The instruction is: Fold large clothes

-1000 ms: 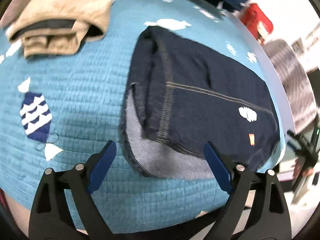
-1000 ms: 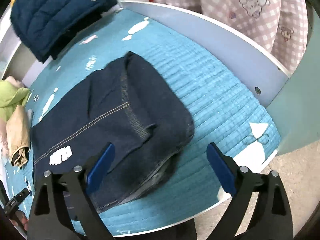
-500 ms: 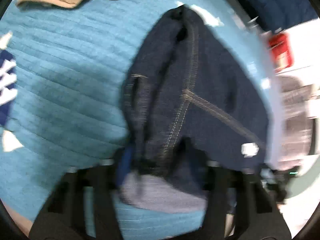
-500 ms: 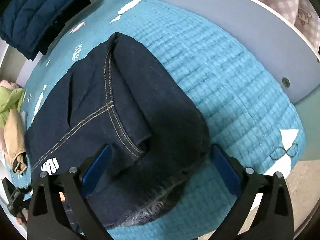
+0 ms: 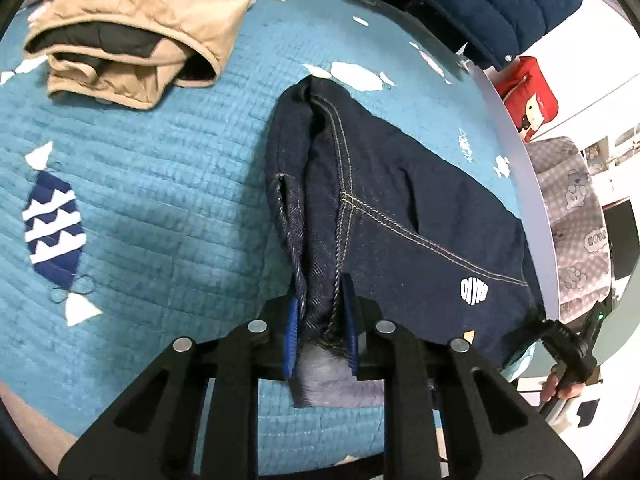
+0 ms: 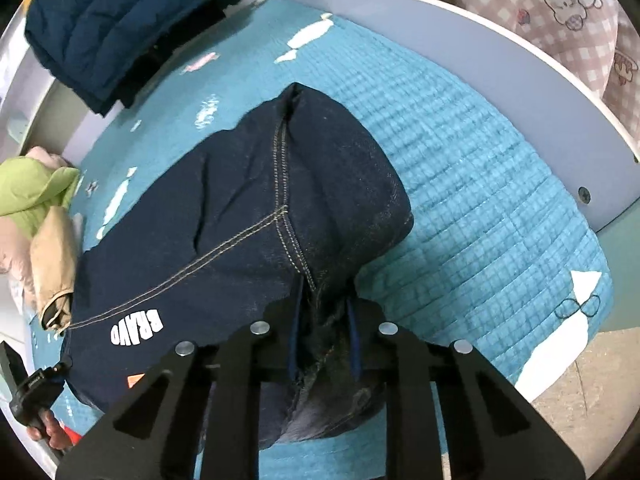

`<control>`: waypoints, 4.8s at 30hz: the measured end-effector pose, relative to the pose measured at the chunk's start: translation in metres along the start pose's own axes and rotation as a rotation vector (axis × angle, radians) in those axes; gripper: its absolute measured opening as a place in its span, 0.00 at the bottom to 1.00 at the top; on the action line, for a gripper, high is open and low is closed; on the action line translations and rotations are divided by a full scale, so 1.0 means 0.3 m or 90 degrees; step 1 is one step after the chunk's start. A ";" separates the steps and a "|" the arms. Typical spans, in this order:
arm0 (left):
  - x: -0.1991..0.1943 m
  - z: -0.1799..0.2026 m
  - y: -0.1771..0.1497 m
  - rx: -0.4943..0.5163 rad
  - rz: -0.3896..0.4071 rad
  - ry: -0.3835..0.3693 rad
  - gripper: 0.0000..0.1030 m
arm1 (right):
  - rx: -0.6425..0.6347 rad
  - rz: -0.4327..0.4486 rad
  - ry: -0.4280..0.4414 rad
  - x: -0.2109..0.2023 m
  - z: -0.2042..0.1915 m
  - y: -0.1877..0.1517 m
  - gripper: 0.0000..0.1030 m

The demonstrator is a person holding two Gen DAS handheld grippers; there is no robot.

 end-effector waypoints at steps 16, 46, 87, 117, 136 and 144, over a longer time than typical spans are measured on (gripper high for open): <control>-0.182 -0.297 -0.076 -0.037 -0.021 0.149 0.23 | -0.009 -0.106 0.084 0.015 -0.174 -0.224 0.15; -0.009 -0.222 -0.151 0.163 -0.031 0.237 0.11 | -0.146 -0.146 0.060 0.144 -0.331 -0.280 0.00; 0.097 -0.099 0.308 0.100 0.104 0.235 0.59 | -0.067 0.061 0.102 0.115 -0.349 0.080 0.88; 0.141 0.025 0.056 0.154 -0.005 0.188 0.77 | 0.165 -0.135 0.285 0.071 -0.052 -0.125 0.63; 0.134 -0.006 0.032 0.112 -0.017 0.190 0.78 | 0.162 -0.172 0.330 0.169 -0.246 -0.131 0.89; 0.110 -0.005 0.045 0.108 0.002 0.190 0.80 | 0.078 -0.214 0.277 0.226 -0.321 -0.158 0.89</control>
Point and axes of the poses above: each gripper's, at about its wrist camera, not at the fingertips, and x roughly the way its jaws point, z to its right, y to its top, the point moved 9 cm from there along x, roughly the way its jaws point, and after that the axes turned 3 degrees about z, right-handed, at the moved point
